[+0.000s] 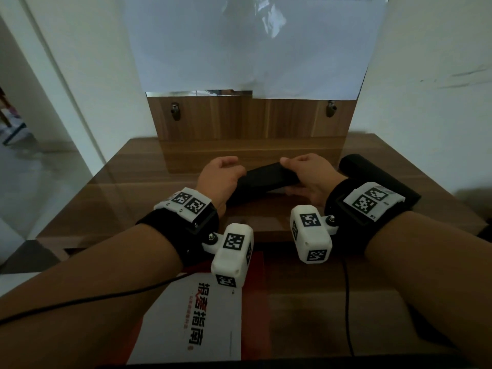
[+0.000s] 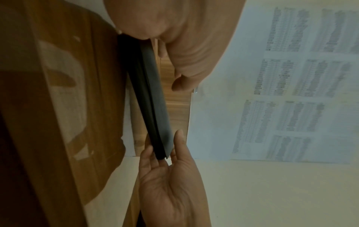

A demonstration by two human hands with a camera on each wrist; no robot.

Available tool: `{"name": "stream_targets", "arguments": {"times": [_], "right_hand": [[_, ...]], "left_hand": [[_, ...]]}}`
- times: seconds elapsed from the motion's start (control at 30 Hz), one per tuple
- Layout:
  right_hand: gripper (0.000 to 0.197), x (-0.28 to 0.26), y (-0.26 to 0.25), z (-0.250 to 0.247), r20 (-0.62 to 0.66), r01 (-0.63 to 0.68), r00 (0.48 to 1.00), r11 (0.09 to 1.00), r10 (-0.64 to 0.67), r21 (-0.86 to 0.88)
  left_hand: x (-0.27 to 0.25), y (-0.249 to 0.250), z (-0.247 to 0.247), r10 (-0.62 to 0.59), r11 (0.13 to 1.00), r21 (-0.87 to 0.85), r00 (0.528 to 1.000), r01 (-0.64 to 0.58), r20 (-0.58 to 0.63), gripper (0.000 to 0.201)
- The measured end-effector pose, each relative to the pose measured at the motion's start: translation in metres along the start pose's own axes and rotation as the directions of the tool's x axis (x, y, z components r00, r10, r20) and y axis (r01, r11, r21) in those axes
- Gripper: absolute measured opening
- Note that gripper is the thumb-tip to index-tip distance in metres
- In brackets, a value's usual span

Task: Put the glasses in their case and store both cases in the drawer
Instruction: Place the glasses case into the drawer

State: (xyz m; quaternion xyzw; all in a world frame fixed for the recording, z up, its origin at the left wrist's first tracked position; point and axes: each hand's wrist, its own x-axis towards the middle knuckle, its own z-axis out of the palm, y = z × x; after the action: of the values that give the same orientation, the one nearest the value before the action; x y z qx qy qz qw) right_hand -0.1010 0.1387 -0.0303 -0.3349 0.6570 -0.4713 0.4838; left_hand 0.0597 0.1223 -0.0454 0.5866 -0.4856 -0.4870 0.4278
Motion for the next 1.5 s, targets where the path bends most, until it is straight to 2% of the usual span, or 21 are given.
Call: {"name": "stream_targets", "arguments": {"times": [0.1, 0.3, 0.4, 0.5, 0.6, 0.67, 0.77, 0.93, 1.23, 1.37, 1.5], "right_hand": [[0.04, -0.004, 0.002, -0.008, -0.013, 0.04, 0.999, 0.999, -0.04, -0.033], [0.026, -0.019, 0.002, -0.022, 0.001, 0.052, 0.999, 0.99, -0.052, -0.134], [0.022, -0.029, 0.002, -0.038, 0.005, 0.022, 1.0, 0.993, -0.021, -0.116], [0.022, -0.041, 0.005, -0.057, -0.017, -0.001, 1.0, 0.996, 0.0, -0.091], [0.023, -0.051, 0.008, -0.073, -0.029, -0.025, 0.999, 0.996, 0.022, -0.089], [0.024, -0.059, 0.011, -0.082, -0.041, -0.045, 0.998, 0.993, 0.04, -0.107], [0.025, -0.068, 0.019, -0.09, -0.047, -0.084, 0.996, 0.985, 0.077, -0.149], [0.025, -0.083, 0.035, -0.097, -0.037, -0.187, 0.982, 0.954, 0.184, -0.233], [0.03, -0.101, 0.059, -0.121, 0.055, -0.253, 0.948, 0.846, 0.314, -0.469], [0.038, -0.094, 0.071, -0.123, 0.067, -0.29, 0.922, 0.792, 0.382, -0.537], [0.035, -0.084, 0.081, -0.124, 0.059, -0.325, 0.91, 0.795, 0.41, -0.511]], "left_hand": [[-0.008, 0.001, 0.003, 0.038, 0.998, 0.038, 0.998, -0.04, 0.058, 0.042], [-0.024, -0.001, 0.009, 0.093, 0.994, 0.047, 0.985, -0.1, 0.146, 0.039], [-0.029, 0.0, 0.007, 0.146, 0.981, 0.097, 0.973, -0.165, 0.179, 0.038], [-0.041, 0.002, 0.003, 0.102, 0.978, 0.152, 0.961, -0.144, 0.257, 0.036], [-0.055, 0.003, 0.0, 0.097, 0.937, 0.29, 0.94, -0.198, 0.328, 0.043], [-0.065, 0.001, 0.001, 0.028, 0.929, 0.327, 0.914, -0.174, 0.405, 0.047], [-0.079, -0.004, 0.005, -0.116, 0.931, 0.355, 0.849, -0.089, 0.516, 0.048], [-0.089, -0.015, 0.01, -0.233, 0.935, 0.355, 0.788, 0.019, 0.57, 0.04], [-0.087, -0.024, 0.019, -0.343, 0.905, 0.407, 0.783, 0.127, 0.518, 0.04], [-0.087, -0.034, 0.028, -0.409, 0.867, 0.48, 0.746, 0.137, 0.525, 0.041], [-0.086, -0.046, 0.036, -0.482, 0.817, 0.553, 0.723, 0.167, 0.495, 0.031]]}}
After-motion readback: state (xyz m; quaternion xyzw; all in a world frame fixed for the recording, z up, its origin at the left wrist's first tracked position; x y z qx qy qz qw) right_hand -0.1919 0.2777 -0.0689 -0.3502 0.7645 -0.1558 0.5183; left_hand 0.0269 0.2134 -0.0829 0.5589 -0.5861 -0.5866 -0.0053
